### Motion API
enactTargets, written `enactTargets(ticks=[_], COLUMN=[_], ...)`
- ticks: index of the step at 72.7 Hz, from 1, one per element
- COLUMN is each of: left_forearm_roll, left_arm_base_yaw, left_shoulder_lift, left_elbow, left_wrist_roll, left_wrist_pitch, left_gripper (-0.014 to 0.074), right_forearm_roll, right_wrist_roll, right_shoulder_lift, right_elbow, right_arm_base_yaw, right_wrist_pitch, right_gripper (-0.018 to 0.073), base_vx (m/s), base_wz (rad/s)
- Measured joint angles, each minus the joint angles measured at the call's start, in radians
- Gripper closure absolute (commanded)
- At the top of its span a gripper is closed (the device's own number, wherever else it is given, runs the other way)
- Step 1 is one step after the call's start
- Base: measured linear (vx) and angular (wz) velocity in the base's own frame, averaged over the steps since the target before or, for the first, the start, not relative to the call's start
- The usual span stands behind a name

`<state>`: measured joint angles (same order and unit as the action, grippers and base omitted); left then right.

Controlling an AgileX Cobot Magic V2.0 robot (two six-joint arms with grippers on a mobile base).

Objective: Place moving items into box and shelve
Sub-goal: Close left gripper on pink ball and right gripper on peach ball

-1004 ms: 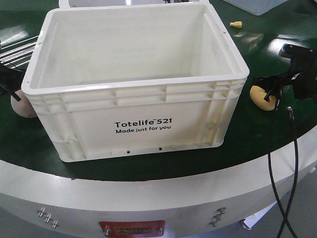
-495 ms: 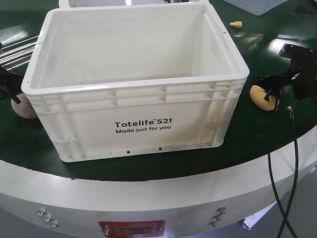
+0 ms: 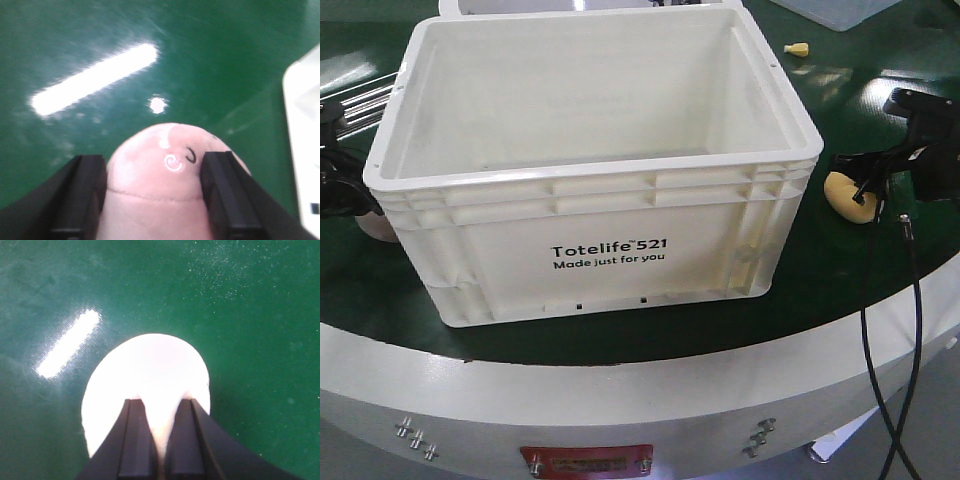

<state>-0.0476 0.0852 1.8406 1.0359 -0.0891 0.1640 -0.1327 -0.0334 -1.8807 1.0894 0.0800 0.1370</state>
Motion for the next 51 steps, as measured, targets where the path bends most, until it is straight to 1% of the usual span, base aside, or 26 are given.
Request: enactTargets(ticks=[2, 4, 5, 9, 10, 11, 12, 15, 33, 51], left_forearm_roll=[0.0, 0.0, 0.0, 0.0, 0.0, 0.0, 0.0, 0.0, 0.0, 0.004], left_arm_base_yaw=[-0.006, -0.009, -0.011, -0.017, -0.017, -0.018, -0.019, -0.021, -0.021, -0.021], left_shoulder_lift=[0.002, 0.003, 0.003, 0.003, 0.003, 0.003, 0.003, 0.003, 0.001, -0.045], left_elbow=[0.002, 0.004, 0.004, 0.004, 0.004, 0.004, 0.004, 0.004, 0.004, -0.008], left_wrist_roll=[0.004, 0.007, 0.009, 0.016, 0.018, 0.02, 0.022, 0.025, 0.032, 0.037], left_wrist_pitch=[-0.001, -0.001, -0.001, -0.001, -0.001, -0.001, -0.001, -0.001, -0.007, -0.035], left_gripper=[0.0246, 0.0315, 0.033, 0.0451, 0.0466, 0.0511, 0.0526, 0.0609, 0.0604, 0.0603], right_forearm_roll=[0.0, 0.0, 0.0, 0.0, 0.0, 0.0, 0.0, 0.0, 0.0, 0.0], right_wrist_roll=[0.0, 0.0, 0.0, 0.0, 0.0, 0.0, 0.0, 0.0, 0.008, 0.069], right_shoulder_lift=[0.0, 0.0, 0.0, 0.0, 0.0, 0.0, 0.0, 0.0, 0.0, 0.021], right_elbow=[0.0, 0.0, 0.0, 0.0, 0.0, 0.0, 0.0, 0.0, 0.0, -0.001], right_arm_base_yaw=[0.0, 0.0, 0.0, 0.0, 0.0, 0.0, 0.0, 0.0, 0.0, 0.0], right_wrist_pitch=[0.0, 0.0, 0.0, 0.0, 0.0, 0.0, 0.0, 0.0, 0.0, -0.009], right_gripper=[0.0567, 0.0567, 0.0567, 0.0567, 0.0567, 0.0567, 0.0567, 0.0567, 0.0567, 0.0567], base_vx=[0.0, 0.0, 0.0, 0.0, 0.0, 0.0, 0.0, 0.0, 0.0, 0.0], base_wz=[0.0, 0.0, 0.0, 0.0, 0.0, 0.0, 0.0, 0.0, 0.0, 0.0])
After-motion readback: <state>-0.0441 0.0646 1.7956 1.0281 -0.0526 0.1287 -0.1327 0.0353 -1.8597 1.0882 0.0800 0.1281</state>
